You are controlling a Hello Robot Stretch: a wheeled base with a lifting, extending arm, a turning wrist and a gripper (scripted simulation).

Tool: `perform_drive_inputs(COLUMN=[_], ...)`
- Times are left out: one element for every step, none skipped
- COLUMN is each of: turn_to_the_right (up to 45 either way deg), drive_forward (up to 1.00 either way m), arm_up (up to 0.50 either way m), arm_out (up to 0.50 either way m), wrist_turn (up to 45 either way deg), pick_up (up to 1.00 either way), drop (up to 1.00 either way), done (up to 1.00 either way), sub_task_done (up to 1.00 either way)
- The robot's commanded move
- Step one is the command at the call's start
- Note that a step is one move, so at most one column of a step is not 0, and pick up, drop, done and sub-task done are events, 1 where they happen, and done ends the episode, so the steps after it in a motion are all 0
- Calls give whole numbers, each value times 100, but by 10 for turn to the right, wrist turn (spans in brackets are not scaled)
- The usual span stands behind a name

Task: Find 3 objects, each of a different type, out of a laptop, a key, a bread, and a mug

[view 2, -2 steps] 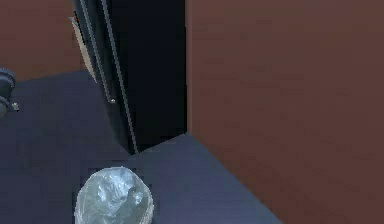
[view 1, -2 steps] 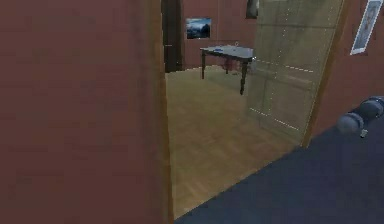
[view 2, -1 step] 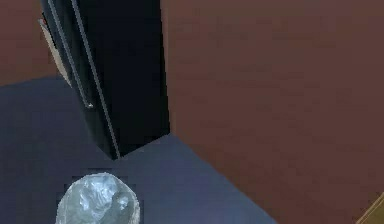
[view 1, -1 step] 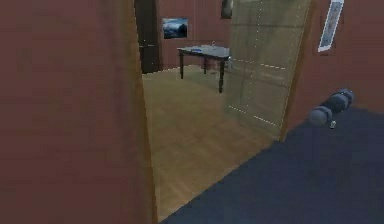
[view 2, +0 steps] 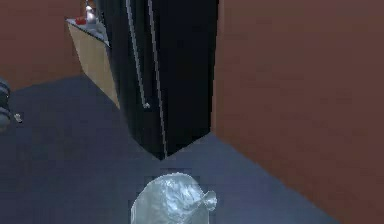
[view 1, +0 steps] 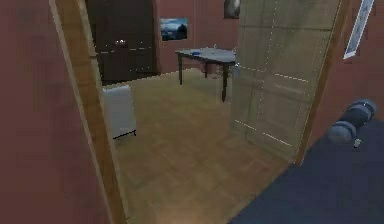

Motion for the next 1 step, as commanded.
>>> perform_drive_inputs(turn_to_the_right=[300], drive_forward=[0], arm_up=[0], arm_out=[0], wrist_turn=[0], pick_up=[0], drop=[0], done=[0], sub_task_done=[0])
